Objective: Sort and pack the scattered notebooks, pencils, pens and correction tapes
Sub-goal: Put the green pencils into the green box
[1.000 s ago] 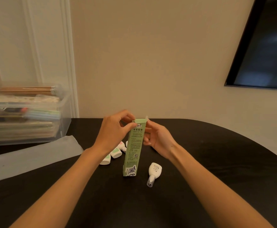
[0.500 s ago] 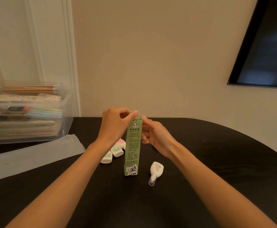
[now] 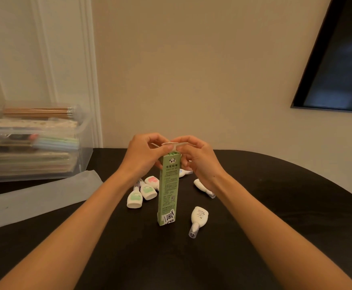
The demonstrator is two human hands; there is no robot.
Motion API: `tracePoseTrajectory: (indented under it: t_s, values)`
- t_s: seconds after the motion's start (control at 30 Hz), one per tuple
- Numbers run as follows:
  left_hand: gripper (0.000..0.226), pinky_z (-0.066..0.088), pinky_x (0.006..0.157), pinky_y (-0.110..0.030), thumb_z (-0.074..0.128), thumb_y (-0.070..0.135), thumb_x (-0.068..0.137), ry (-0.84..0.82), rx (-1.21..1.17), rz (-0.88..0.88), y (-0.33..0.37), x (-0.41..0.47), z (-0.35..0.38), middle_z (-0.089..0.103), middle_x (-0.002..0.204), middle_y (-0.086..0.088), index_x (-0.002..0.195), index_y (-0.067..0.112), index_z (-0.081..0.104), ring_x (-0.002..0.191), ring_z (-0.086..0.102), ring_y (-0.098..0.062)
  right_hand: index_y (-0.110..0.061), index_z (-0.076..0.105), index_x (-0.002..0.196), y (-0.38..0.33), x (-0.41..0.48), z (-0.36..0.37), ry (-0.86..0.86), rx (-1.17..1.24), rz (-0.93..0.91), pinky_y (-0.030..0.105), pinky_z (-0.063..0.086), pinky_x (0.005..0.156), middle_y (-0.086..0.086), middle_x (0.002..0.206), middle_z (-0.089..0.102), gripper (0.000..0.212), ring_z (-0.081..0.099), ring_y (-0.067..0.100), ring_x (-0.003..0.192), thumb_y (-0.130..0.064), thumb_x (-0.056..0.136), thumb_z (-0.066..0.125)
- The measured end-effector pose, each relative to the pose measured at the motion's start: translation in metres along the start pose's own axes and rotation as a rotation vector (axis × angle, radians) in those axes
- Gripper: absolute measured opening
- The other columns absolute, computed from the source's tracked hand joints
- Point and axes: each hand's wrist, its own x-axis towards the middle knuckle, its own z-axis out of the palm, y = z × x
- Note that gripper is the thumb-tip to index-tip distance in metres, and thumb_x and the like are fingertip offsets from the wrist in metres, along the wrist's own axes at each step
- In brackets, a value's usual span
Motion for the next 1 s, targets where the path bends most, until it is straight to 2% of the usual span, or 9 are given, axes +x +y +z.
tracePoseTrajectory:
  t_s: [0.1, 0.27, 0.4, 0.5, 0.57, 0.73, 0.93, 1.0]
  values:
    - [0.006, 0.049, 0.047, -0.015, 0.067, 0.013, 0.082, 0.004, 0.028, 0.019, 0.001, -0.002, -0.001, 0.067, 0.075, -0.005, 0.076, 0.014, 0.064, 0.057, 0.063, -0.002, -0.003, 0.063, 0.092, 0.003, -0.001, 0.002, 0.016, 0.052, -0.01, 0.019, 0.038, 0.044, 0.006, 0.066, 0.057, 0.016, 0.041, 0.006, 0.04, -0.006, 0.091, 0.048]
    - [0.01, 0.049, 0.052, -0.011, 0.064, 0.006, 0.083, 0.022, 0.067, 0.077, 0.002, -0.003, -0.002, 0.068, 0.079, -0.004, 0.079, 0.016, 0.065, 0.061, 0.064, -0.002, -0.011, 0.066, 0.082, 0.006, -0.002, 0.001, 0.101, 0.004, -0.049, 0.019, 0.037, 0.043, -0.003, 0.058, 0.062, 0.011, 0.04, 0.008, 0.041, -0.013, 0.089, 0.059]
    - [0.007, 0.055, 0.062, -0.018, 0.065, 0.011, 0.083, 0.061, 0.116, 0.132, -0.002, -0.006, -0.002, 0.069, 0.082, 0.0, 0.083, 0.017, 0.066, 0.072, 0.066, -0.008, -0.013, 0.07, 0.084, 0.009, -0.007, 0.002, 0.107, -0.01, -0.095, 0.019, 0.044, 0.05, 0.001, 0.07, 0.069, 0.009, 0.047, 0.005, 0.044, -0.012, 0.087, 0.062]
    - [0.006, 0.053, 0.066, -0.014, 0.065, 0.013, 0.083, 0.095, 0.184, 0.211, -0.004, -0.009, -0.002, 0.066, 0.081, 0.009, 0.085, 0.019, 0.067, 0.076, 0.065, -0.004, -0.013, 0.071, 0.085, 0.009, -0.007, 0.004, 0.12, -0.015, -0.096, 0.025, 0.049, 0.058, 0.001, 0.073, 0.07, 0.01, 0.051, 0.004, 0.049, -0.011, 0.087, 0.061]
    - [0.006, 0.052, 0.068, -0.012, 0.065, 0.014, 0.084, 0.099, 0.217, 0.254, -0.004, -0.009, -0.003, 0.065, 0.081, 0.01, 0.087, 0.019, 0.067, 0.077, 0.064, -0.003, -0.011, 0.07, 0.086, 0.008, -0.007, 0.004, 0.118, -0.007, -0.096, 0.023, 0.049, 0.056, 0.0, 0.07, 0.069, 0.01, 0.051, 0.003, 0.048, -0.009, 0.088, 0.061]
    - [0.004, 0.051, 0.068, -0.017, 0.066, 0.013, 0.083, 0.116, 0.251, 0.266, -0.008, -0.008, -0.001, 0.065, 0.081, 0.003, 0.084, 0.015, 0.069, 0.074, 0.063, -0.008, -0.008, 0.069, 0.089, 0.008, -0.008, 0.002, 0.103, -0.07, -0.102, 0.022, 0.05, 0.057, 0.005, 0.071, 0.067, 0.011, 0.051, 0.003, 0.047, -0.005, 0.089, 0.058]
    - [0.009, 0.048, 0.073, -0.009, 0.063, 0.004, 0.084, -0.011, 0.423, 0.369, -0.012, -0.008, -0.007, 0.066, 0.089, -0.007, 0.09, 0.0, 0.068, 0.08, 0.061, -0.012, -0.009, 0.069, 0.088, 0.008, -0.01, 0.0, 0.09, -0.241, -0.17, 0.017, 0.053, 0.057, 0.011, 0.077, 0.067, 0.027, 0.061, 0.003, 0.054, 0.01, 0.086, 0.05]
    - [0.009, 0.049, 0.075, -0.008, 0.063, 0.005, 0.084, -0.019, 0.362, 0.332, -0.014, -0.01, -0.009, 0.067, 0.09, -0.004, 0.091, 0.004, 0.067, 0.081, 0.063, -0.008, -0.009, 0.066, 0.084, 0.007, -0.01, 0.0, 0.061, -0.274, -0.176, 0.018, 0.052, 0.053, 0.009, 0.079, 0.066, 0.022, 0.061, 0.005, 0.052, 0.008, 0.085, 0.053]
